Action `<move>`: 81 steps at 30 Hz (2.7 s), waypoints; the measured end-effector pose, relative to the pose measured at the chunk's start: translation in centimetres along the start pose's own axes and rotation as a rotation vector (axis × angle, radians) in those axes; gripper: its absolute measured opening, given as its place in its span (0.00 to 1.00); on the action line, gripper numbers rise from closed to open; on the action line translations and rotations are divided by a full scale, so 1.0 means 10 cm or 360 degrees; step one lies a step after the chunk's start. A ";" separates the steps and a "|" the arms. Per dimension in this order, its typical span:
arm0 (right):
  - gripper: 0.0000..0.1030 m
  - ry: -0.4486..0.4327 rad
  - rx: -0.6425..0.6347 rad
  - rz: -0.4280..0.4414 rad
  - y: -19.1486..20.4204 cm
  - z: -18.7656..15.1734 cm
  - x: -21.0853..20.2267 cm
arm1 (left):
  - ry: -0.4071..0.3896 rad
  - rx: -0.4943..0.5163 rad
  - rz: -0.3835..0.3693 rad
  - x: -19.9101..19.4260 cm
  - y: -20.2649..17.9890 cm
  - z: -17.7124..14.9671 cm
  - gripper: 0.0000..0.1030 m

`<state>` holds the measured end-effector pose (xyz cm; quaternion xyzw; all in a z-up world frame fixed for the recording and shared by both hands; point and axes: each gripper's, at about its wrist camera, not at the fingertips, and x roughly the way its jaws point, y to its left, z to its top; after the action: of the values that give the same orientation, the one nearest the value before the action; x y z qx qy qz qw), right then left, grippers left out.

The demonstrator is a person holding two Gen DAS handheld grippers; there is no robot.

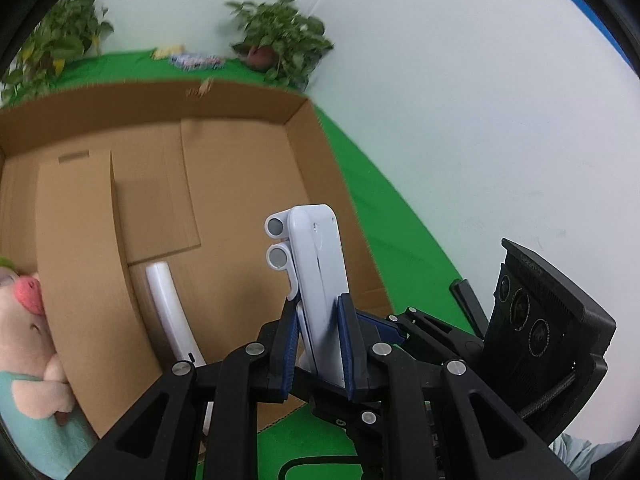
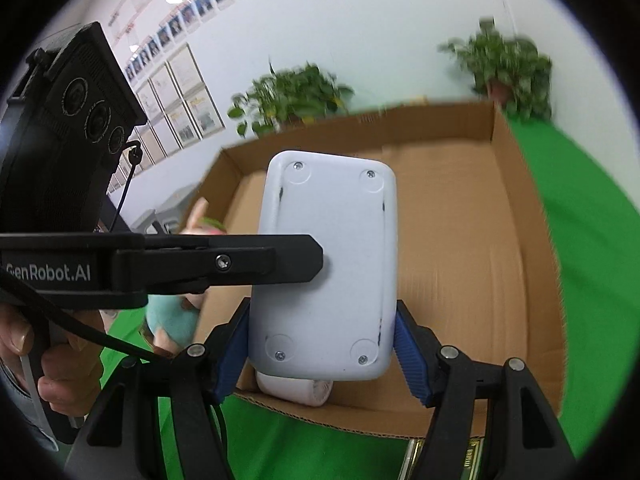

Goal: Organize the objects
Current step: 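Carry the white pad with both grippers and lower it beside the dryer, then open both grippers to release the white pad in the box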

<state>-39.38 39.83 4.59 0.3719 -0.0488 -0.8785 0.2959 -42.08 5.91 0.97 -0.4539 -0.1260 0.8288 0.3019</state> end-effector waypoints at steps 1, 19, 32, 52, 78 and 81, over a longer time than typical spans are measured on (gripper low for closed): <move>0.63 0.0049 0.0024 0.0007 -0.05 -0.03 0.09 | 0.0027 -0.0030 0.0000 0.09 0.08 -0.01 0.15; 0.64 0.0429 0.0242 0.0064 -0.36 -0.35 0.64 | 0.0300 -0.0309 0.0065 0.80 0.70 -0.27 0.11; 0.41 0.0421 0.0123 0.0062 -0.31 -0.33 0.55 | 0.0358 -0.0356 0.0041 0.85 0.70 -0.34 0.09; 0.56 0.0340 0.0159 0.0040 -0.48 -0.24 0.39 | -0.0078 -0.0088 0.0414 -0.17 0.21 -0.51 0.44; 0.98 -0.0057 -0.0160 -0.0403 -0.02 -0.51 -0.16 | -0.0704 0.0083 0.1235 -1.05 -0.08 -1.30 1.00; 0.99 -0.0164 -0.0200 -0.0523 0.08 -0.57 -0.31 | -0.0689 0.0073 0.1294 -1.04 -0.14 -1.34 1.00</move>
<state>-33.43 41.68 2.64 0.3101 0.0525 -0.9343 0.1680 -26.24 -0.27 1.20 -0.2761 0.0204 0.9583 -0.0712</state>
